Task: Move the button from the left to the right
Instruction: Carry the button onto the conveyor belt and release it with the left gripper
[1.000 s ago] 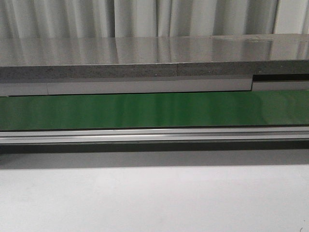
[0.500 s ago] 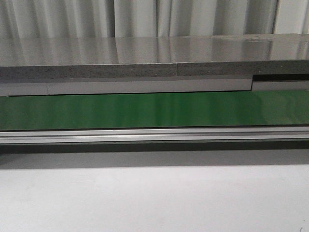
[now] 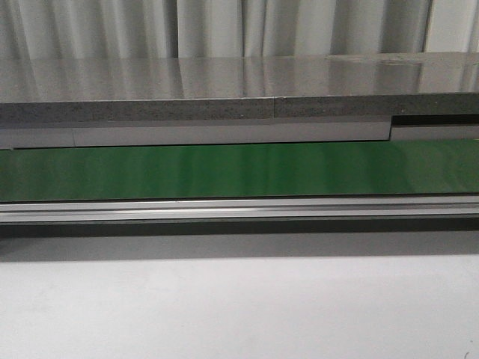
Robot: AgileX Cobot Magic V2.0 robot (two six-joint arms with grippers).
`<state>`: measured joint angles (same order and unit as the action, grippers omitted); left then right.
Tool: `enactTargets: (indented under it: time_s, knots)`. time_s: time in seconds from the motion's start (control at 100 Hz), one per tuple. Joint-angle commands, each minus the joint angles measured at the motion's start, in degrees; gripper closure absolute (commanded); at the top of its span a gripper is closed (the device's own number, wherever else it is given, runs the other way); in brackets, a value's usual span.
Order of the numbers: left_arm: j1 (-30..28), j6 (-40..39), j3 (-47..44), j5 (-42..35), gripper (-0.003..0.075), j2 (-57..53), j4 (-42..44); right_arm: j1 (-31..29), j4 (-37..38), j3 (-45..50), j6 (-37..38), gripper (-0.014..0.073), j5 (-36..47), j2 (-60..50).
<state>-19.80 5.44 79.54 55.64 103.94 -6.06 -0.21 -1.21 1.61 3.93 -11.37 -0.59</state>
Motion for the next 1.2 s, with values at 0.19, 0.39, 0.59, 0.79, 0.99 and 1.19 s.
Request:
enactTargets:
  time_s: [0.19, 0.39, 0.59, 0.79, 0.99, 1.19]
  knots:
    - [9.7, 1.8, 1.8, -0.4, 0.0672, -3.0, -1.0, -0.3, 0.0, -0.9, -0.2, 0.0661, 4.8, -1.2]
    - [13.4, 1.8, 1.8, -1.7, 0.0667, -1.0, -0.3, -0.3, 0.0, -0.9, -0.2, 0.0661, 4.8, -1.2]
    - [13.8, 1.8, 1.8, -1.4, 0.0536, -0.1, -0.3, -0.3, 0.0, -0.9, -0.2, 0.0661, 4.8, -1.2]
    - [13.8, 1.8, 1.9, -1.0, 0.0235, -0.1, -0.6, -0.3, 0.0, -0.9, -0.2, 0.0661, 4.8, -1.2]
    - [13.8, 1.8, 1.9, 0.5, 0.0160, -0.6, -2.7, -0.3, 0.0, -0.9, -0.2, 0.0661, 4.8, -1.2]
    - [13.8, 1.8, 1.9, 0.8, 0.0163, -4.5, -3.4, -0.3, 0.0, -0.9, -0.2, 0.0661, 4.8, -1.2]
